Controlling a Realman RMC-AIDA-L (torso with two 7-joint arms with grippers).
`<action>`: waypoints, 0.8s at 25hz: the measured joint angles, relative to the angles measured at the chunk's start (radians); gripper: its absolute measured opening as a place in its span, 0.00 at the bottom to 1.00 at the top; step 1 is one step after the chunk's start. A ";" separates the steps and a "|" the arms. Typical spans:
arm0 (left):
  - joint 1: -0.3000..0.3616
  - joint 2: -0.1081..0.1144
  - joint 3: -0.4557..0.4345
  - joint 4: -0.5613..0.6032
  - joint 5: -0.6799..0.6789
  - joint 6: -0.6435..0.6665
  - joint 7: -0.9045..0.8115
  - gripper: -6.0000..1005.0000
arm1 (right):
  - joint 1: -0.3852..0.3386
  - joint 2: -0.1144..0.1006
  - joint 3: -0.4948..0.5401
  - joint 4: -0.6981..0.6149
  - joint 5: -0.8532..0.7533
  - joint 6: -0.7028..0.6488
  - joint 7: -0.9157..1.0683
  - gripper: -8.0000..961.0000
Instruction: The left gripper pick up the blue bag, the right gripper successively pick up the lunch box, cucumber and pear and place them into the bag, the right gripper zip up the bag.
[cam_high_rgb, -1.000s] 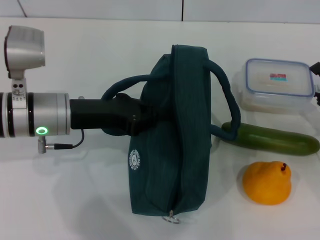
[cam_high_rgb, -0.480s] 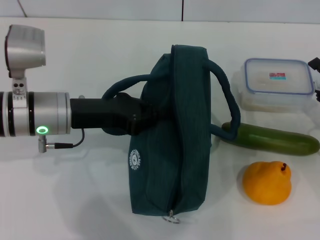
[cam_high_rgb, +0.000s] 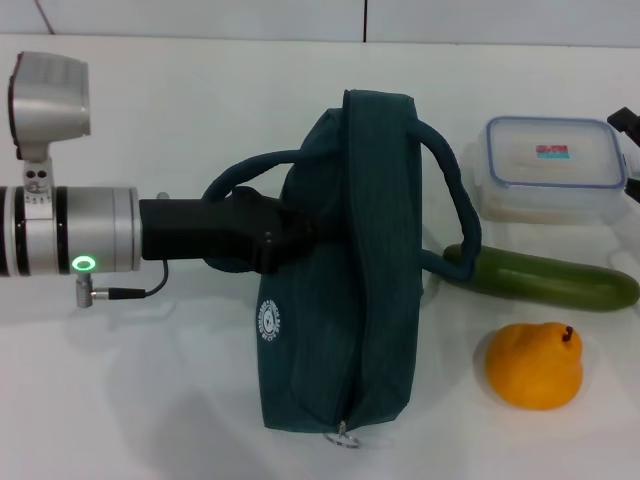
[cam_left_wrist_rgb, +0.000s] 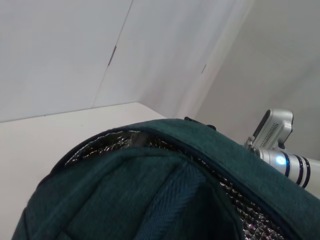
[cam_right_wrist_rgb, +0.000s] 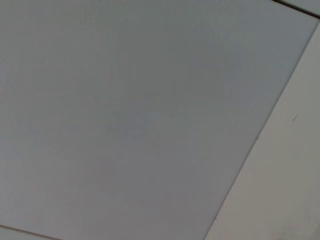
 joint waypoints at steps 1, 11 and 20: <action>0.000 0.000 0.000 0.000 0.000 0.000 0.000 0.05 | 0.000 0.000 0.000 -0.001 0.001 0.000 0.000 0.83; -0.004 0.000 0.000 -0.021 0.001 -0.003 0.015 0.05 | -0.009 0.003 0.001 -0.007 0.029 -0.005 -0.023 0.81; -0.007 0.001 0.000 -0.025 0.001 -0.005 0.022 0.05 | 0.000 0.004 0.002 -0.007 0.030 0.010 -0.024 0.61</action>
